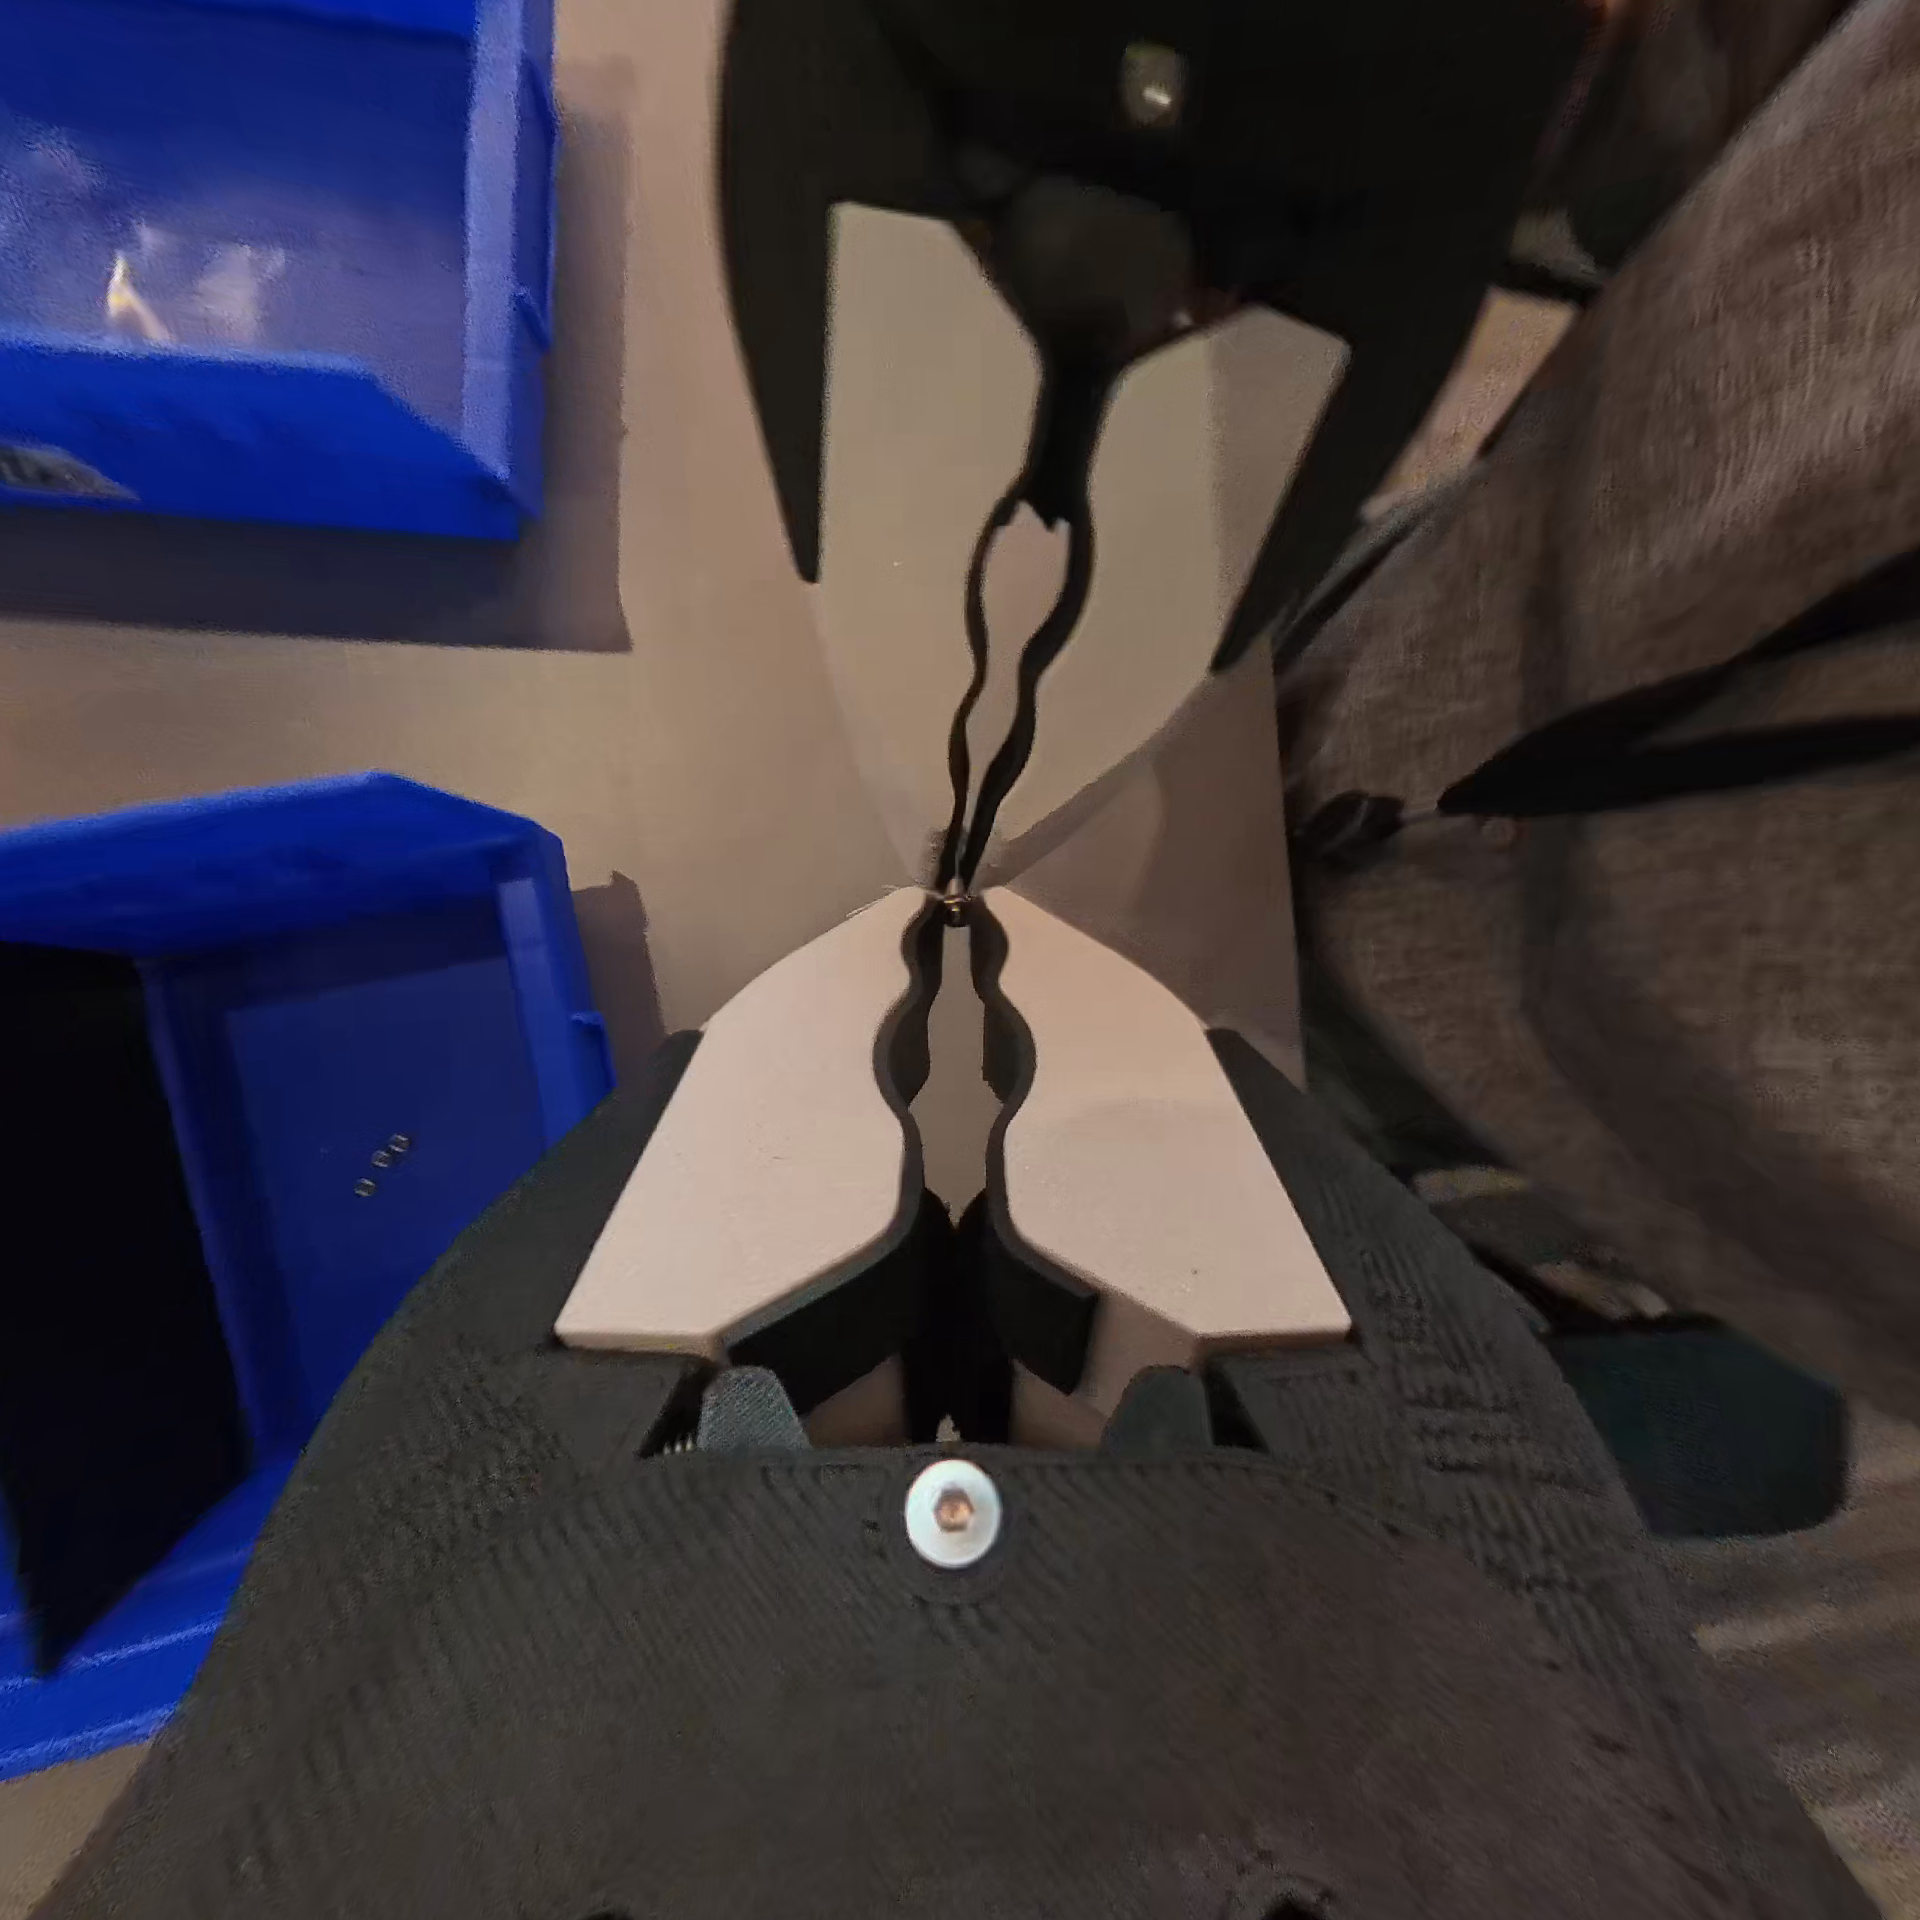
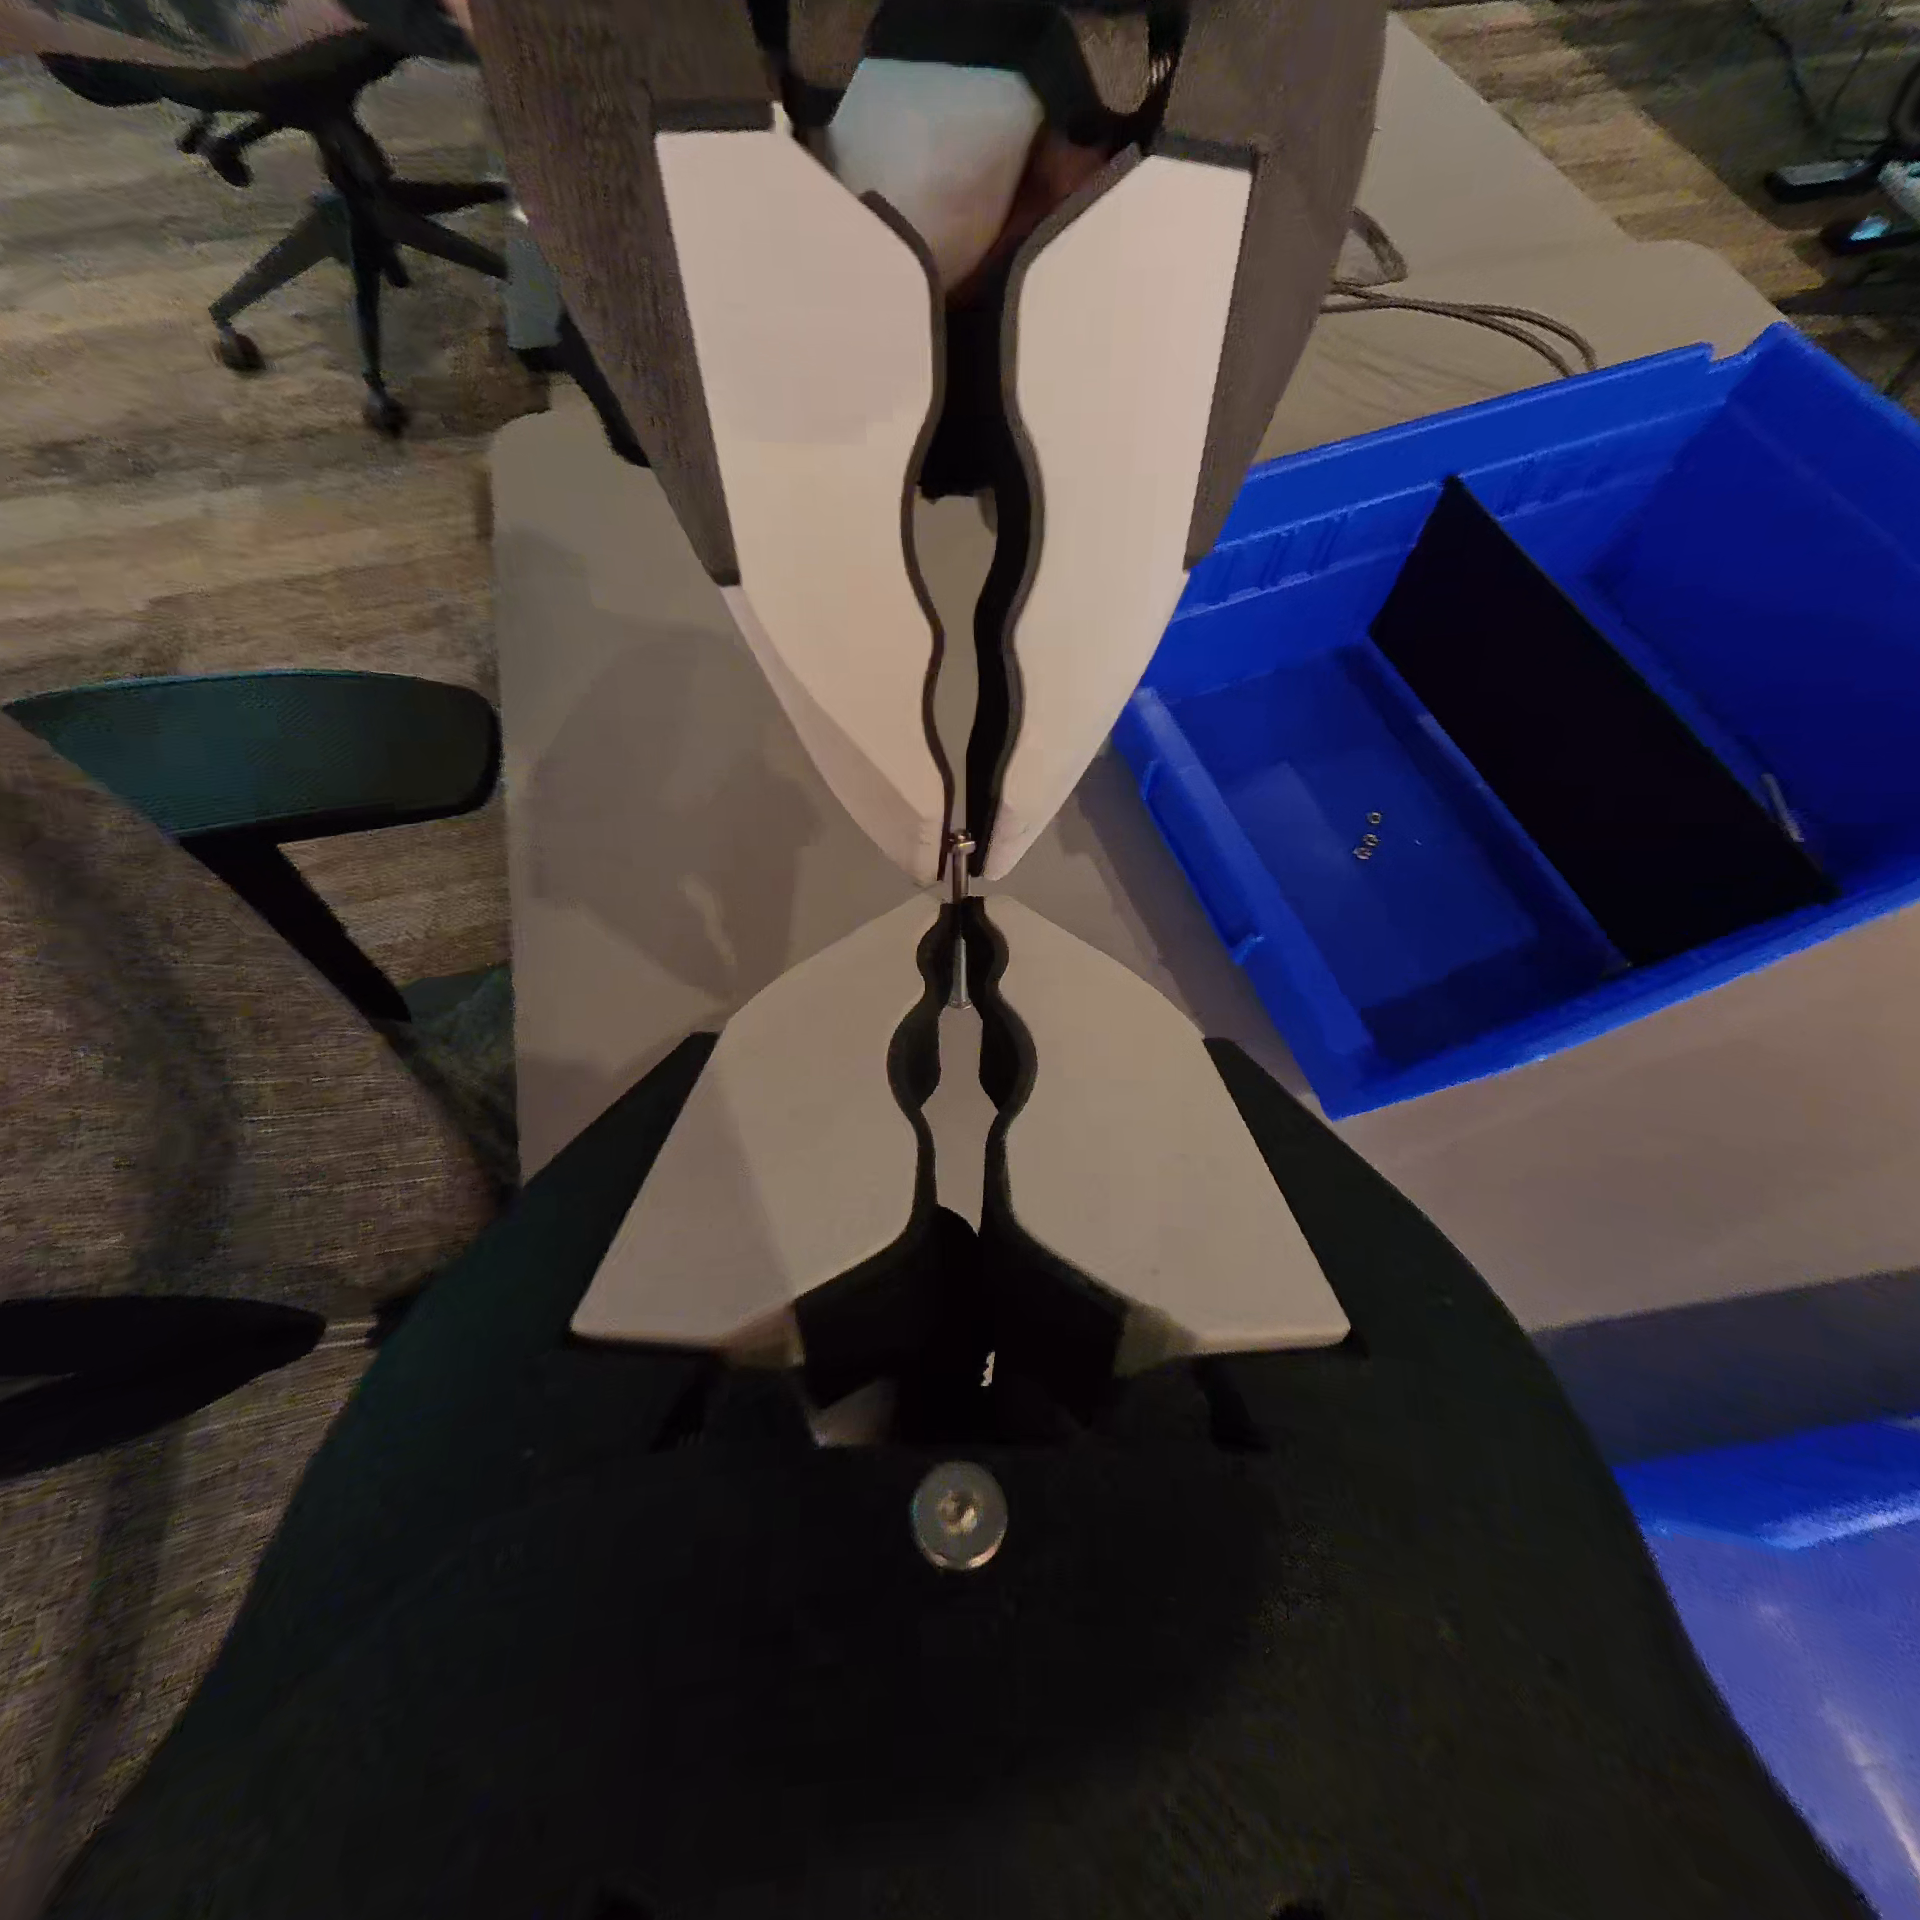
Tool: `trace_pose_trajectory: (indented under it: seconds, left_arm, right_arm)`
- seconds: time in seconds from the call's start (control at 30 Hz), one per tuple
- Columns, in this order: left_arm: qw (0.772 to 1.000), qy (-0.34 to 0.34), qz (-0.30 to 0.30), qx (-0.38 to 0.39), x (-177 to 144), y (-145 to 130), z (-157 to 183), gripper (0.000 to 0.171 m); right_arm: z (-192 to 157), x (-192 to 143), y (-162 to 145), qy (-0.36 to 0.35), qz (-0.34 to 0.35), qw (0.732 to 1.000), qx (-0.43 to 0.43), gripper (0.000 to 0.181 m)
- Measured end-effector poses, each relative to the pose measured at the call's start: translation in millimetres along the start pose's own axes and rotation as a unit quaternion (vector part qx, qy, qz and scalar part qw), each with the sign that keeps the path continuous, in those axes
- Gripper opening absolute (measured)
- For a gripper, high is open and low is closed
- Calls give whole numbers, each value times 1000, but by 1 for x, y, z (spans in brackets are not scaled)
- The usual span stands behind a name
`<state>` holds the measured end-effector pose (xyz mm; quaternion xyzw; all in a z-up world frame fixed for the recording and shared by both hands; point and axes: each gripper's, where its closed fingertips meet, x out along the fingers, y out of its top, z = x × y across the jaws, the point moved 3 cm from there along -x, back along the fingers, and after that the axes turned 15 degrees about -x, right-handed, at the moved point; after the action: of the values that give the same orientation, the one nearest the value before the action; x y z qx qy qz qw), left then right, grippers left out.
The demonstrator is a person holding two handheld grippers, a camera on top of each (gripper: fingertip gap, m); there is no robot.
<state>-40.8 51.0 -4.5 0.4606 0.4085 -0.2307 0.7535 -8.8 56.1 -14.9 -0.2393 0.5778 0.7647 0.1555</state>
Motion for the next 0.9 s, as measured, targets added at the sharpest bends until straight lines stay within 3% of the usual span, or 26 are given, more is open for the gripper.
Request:
trace_pose_trajectory:
  seconds: [0.1, 0.2, 0.3, 0.4, 0.53, 0.6, 0.7, 0.9]
  left_arm:
    - [994, -9, -19, 106, 0, -3, 9, 5]
    - [968, -62, -6, 241, -4, -7, 29, 5]
    - [951, -103, 30, 289, -11, -2, 40, 5]
    - [948, -107, 41, 298, -10, 0, 40, 5]
    - [965, -106, 25, 237, -11, 0, 34, 11]
    - [977, -91, 6, 195, -12, -1, 27, 38]
    - [988, -82, -10, 133, -14, -3, 19, 53]
    - [999, -32, -29, -24, -10, -5, -7, 17]
  right_arm:
    - [-8, 0, 2, 58, 26, 998, 12, 2]
    - [-25, -3, 9, 188, 92, 976, 57, 2]
    - [-31, -13, 16, 297, 168, 933, 115, 1]
    - [-31, -15, 14, 330, 197, 912, 144, 1]
    - [-27, -14, 12, 306, 190, 922, 141, 1]
    - [-21, -14, 11, 277, 181, 934, 135, 2]
    - [-15, -11, 7, 217, 144, 959, 110, 2]
    - [-3, 3, -6, 68, 21, 996, 44, 2]
